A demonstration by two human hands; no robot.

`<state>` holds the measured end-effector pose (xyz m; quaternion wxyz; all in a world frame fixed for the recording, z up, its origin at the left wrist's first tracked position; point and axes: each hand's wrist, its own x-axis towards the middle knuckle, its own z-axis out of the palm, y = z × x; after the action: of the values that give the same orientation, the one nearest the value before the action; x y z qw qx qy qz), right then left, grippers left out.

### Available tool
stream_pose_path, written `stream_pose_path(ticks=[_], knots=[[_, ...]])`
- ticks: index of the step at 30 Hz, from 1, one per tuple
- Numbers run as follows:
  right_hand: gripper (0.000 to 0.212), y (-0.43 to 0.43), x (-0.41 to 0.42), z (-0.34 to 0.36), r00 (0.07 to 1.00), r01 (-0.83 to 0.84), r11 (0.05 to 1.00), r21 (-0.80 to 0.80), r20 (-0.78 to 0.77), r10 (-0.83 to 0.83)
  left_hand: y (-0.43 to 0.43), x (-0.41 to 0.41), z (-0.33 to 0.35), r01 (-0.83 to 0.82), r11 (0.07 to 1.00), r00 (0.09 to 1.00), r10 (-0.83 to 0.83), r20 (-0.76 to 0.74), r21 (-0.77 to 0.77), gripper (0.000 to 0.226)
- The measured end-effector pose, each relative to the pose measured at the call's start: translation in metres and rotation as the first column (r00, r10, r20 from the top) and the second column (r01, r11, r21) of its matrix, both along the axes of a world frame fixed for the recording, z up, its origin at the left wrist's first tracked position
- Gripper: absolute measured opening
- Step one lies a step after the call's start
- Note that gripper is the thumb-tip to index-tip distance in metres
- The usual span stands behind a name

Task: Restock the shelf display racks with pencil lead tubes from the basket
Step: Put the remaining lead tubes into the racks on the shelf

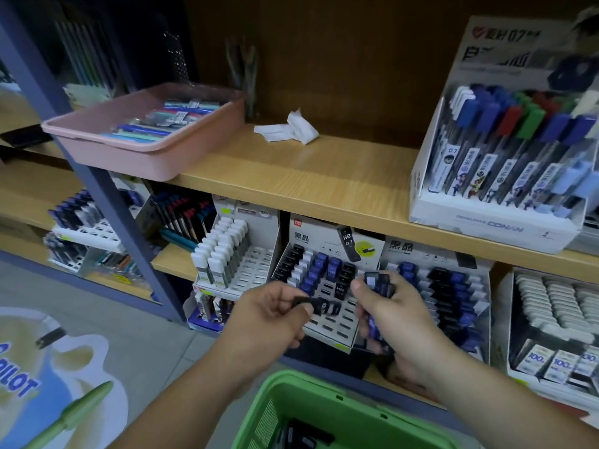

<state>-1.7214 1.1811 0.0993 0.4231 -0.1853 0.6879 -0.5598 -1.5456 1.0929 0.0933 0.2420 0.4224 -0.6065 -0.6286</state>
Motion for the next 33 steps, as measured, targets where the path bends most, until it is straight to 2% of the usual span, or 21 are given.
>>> stream_pose_path(ticks=[3,5,7,13,14,16,19,21,24,28,33], knots=[[0.027,0.001,-0.008,0.009,0.992,-0.123,0.990,0.070,0.007,0.123,-0.012,-0.001,0.002,0.027,0.999,0.999,-0.026,0.019,-0.019,0.007],[0.029,0.005,-0.009,0.011,0.978,-0.206,0.971,0.120,0.001,0.207,-0.015,-0.006,0.003,0.085,0.995,0.996,-0.085,0.010,0.044,0.008],[0.027,0.007,-0.010,0.009,0.972,-0.218,0.963,0.160,-0.055,0.229,-0.015,-0.014,0.002,0.105,0.986,0.994,-0.099,-0.048,0.128,0.011],[0.028,0.014,-0.021,0.015,0.983,-0.178,0.983,0.043,-0.045,0.180,-0.012,-0.042,0.006,0.047,0.957,0.966,0.030,-0.258,0.286,0.012],[0.026,0.014,-0.023,0.015,0.991,-0.121,0.992,0.018,-0.057,0.122,-0.013,-0.044,0.005,0.044,0.959,0.965,0.032,-0.259,0.281,0.015],[0.023,0.009,-0.029,0.013,0.998,-0.019,0.999,-0.032,-0.066,0.017,-0.013,-0.049,0.002,0.062,0.981,0.985,-0.030,-0.171,0.184,0.014],[0.016,-0.001,-0.035,0.009,0.989,-0.012,0.999,-0.035,-0.145,0.007,-0.011,-0.053,-0.008,0.083,0.992,0.996,-0.081,-0.029,0.095,0.012],[0.009,-0.006,-0.039,0.004,0.932,-0.045,0.999,0.001,-0.360,0.042,-0.012,-0.052,-0.013,0.063,0.998,0.992,-0.064,0.106,0.008,0.006],[0.012,-0.013,-0.044,-0.006,0.742,-0.106,0.987,0.122,-0.651,0.160,-0.015,-0.049,-0.015,0.069,0.993,0.965,-0.042,0.257,-0.097,0.003],[0.018,-0.024,-0.043,-0.017,0.636,-0.108,0.969,0.223,-0.734,0.240,-0.015,-0.043,-0.018,0.125,0.989,0.954,-0.099,0.283,-0.079,0.009],[0.011,-0.037,-0.034,-0.017,0.532,-0.060,0.944,0.324,-0.790,0.304,-0.020,-0.033,-0.027,0.118,0.992,0.964,-0.106,0.243,-0.036,0.007]])
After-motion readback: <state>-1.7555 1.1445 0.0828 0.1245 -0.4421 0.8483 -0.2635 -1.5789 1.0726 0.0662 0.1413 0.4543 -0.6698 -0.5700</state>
